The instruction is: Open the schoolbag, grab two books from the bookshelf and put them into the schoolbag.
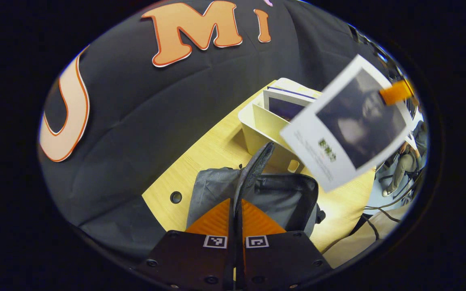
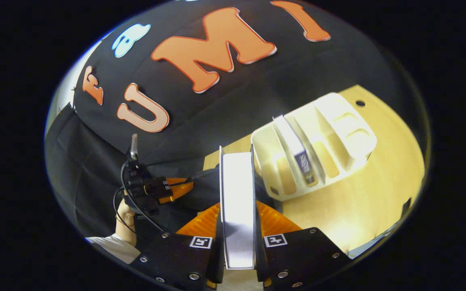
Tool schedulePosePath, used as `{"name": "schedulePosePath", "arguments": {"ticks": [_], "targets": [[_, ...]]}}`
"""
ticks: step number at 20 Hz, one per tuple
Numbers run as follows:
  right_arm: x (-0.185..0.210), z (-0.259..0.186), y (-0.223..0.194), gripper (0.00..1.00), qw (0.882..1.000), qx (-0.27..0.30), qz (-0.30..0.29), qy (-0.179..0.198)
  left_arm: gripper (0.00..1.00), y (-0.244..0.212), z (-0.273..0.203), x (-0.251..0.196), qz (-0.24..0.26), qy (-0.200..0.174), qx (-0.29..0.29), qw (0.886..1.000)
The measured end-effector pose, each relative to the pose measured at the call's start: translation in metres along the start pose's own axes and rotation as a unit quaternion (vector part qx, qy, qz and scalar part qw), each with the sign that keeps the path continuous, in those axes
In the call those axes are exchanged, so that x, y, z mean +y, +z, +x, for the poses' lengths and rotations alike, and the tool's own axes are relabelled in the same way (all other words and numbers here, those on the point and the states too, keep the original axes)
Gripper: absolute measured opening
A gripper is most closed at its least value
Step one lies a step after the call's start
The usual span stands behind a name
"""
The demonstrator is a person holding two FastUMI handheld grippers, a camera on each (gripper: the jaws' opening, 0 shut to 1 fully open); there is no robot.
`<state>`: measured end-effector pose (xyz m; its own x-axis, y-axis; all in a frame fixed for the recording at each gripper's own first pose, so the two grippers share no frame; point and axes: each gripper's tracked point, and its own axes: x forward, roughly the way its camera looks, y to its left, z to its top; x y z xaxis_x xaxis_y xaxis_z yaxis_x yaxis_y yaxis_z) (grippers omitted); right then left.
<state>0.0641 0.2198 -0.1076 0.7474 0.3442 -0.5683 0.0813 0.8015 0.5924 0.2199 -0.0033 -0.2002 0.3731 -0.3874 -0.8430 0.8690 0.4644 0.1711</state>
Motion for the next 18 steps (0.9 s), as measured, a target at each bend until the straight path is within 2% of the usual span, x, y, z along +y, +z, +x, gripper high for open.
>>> {"name": "schedulePosePath", "arguments": {"ticks": [3,8,14,18], "targets": [[-0.01,0.039,-0.043,0.32,0.994,0.032,0.091,0.049,0.02,0.003,-0.002,-0.003,0.014,0.003,0.012,1.0],[-0.032,0.116,-0.079,0.32,0.983,0.037,0.162,0.077,0.03,0.011,-0.006,-0.016,0.041,-0.005,0.015,0.999],[-0.026,0.181,-0.082,0.31,0.971,0.004,0.229,0.069,0.03,0.022,-0.01,-0.022,0.049,-0.003,0.019,0.999],[-0.016,0.216,-0.084,0.32,0.969,-0.025,0.242,0.045,0.02,0.029,-0.008,-0.031,0.043,-0.014,0.014,0.999]]}}
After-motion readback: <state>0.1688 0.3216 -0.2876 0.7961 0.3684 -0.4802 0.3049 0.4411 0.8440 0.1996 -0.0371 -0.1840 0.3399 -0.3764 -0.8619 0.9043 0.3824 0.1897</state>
